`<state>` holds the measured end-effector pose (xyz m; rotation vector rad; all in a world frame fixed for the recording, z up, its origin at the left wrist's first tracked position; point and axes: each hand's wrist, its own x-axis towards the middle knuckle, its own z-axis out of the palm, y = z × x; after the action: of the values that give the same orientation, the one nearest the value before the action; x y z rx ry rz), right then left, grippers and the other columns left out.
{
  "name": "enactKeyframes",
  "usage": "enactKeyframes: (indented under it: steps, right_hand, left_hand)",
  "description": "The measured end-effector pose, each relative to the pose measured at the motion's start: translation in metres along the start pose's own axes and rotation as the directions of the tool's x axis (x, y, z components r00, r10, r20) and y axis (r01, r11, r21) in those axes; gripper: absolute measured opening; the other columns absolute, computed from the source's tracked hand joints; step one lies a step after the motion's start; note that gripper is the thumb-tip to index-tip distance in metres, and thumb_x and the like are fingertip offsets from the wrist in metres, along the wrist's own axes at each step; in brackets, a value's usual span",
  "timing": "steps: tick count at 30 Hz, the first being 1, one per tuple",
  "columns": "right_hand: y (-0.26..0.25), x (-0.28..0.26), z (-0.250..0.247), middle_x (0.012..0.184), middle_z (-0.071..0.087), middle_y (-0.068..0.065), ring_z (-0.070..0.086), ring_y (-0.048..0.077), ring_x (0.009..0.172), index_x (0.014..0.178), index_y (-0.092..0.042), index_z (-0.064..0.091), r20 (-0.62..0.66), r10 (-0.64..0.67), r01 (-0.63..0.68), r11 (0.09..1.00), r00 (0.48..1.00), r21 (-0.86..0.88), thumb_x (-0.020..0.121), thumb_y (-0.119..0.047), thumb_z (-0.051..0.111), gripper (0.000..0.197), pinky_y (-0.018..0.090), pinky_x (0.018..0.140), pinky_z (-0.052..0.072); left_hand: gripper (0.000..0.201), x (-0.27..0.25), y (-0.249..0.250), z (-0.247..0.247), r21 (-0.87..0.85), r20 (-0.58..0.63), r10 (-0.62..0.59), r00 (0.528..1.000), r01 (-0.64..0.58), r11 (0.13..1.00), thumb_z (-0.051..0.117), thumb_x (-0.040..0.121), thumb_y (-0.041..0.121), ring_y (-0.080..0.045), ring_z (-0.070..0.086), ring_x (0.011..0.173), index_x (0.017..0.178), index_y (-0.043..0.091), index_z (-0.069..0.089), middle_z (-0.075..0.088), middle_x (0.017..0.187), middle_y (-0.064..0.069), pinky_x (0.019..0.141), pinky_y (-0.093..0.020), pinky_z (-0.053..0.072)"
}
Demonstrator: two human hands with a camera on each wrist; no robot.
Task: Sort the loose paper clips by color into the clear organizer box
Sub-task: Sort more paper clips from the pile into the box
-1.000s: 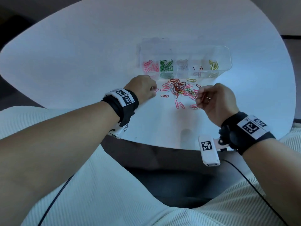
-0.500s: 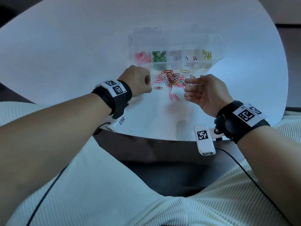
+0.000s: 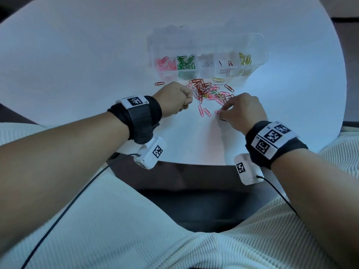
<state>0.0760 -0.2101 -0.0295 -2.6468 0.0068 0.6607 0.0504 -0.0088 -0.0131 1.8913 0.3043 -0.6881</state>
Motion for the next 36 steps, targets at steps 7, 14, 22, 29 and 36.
enactKeyframes:
  steps: [7,14,22,29,36]
  right_hand:
    - [-0.007,0.002,0.009,0.076,0.064,0.0,0.061,0.022,0.075,0.078,-0.024,0.072,-0.015,-0.051,0.05,0.997,0.999,-0.066,0.077,-0.032,0.07,0.008,0.025,0.063,0.044]
    - [-0.008,0.005,0.014,0.07,0.061,0.005,0.06,0.026,0.068,0.072,-0.015,0.065,0.067,-0.056,0.066,0.984,0.996,-0.166,0.075,-0.034,0.069,0.02,0.025,0.054,0.037]
    - [-0.011,0.0,0.012,0.07,0.06,0.005,0.059,0.027,0.067,0.071,-0.014,0.061,0.087,-0.047,0.065,0.975,0.995,-0.213,0.076,-0.034,0.064,0.021,0.025,0.054,0.037]
    - [-0.009,-0.003,0.013,0.068,0.058,0.01,0.052,0.029,0.063,0.071,-0.005,0.058,-0.001,-0.036,0.036,0.998,0.999,-0.044,0.08,-0.025,0.05,0.024,0.032,0.058,0.044]
    - [-0.003,-0.005,-0.009,0.06,0.036,0.007,0.02,0.014,0.045,0.058,-0.012,0.037,0.399,-0.038,-0.337,0.469,0.916,0.817,0.073,-0.014,0.029,0.017,0.018,0.044,0.017]
  left_hand:
    - [0.039,0.002,-0.004,0.022,-0.196,0.021,-0.064,0.998,0.067,0.978,0.014,0.064,-0.018,-0.014,0.027,0.053,0.057,0.016,0.032,0.035,0.057,-0.004,0.051,-0.024,0.019]
    - [0.022,0.01,-0.003,0.025,0.287,-0.047,0.134,0.99,-0.115,0.951,0.057,0.077,0.003,-0.008,0.04,0.056,0.067,0.02,0.047,0.04,0.059,0.009,0.052,-0.022,0.03]
    - [0.034,0.01,-0.019,0.021,0.642,0.028,0.256,0.966,-0.213,0.736,0.058,0.092,0.031,-0.024,0.056,0.103,0.127,0.028,0.059,0.064,0.103,-0.002,0.083,-0.028,0.04]
    - [0.026,0.015,-0.019,0.02,0.787,0.079,0.261,0.962,-0.22,0.576,0.049,0.095,0.037,-0.026,0.057,0.099,0.11,0.022,0.064,0.066,0.104,-0.006,0.077,-0.035,0.047]
    - [0.019,0.015,-0.014,0.023,0.862,0.068,0.196,0.978,-0.157,0.483,0.047,0.089,0.023,-0.029,0.058,0.084,0.101,0.014,0.059,0.065,0.091,-0.008,0.062,-0.031,0.042]
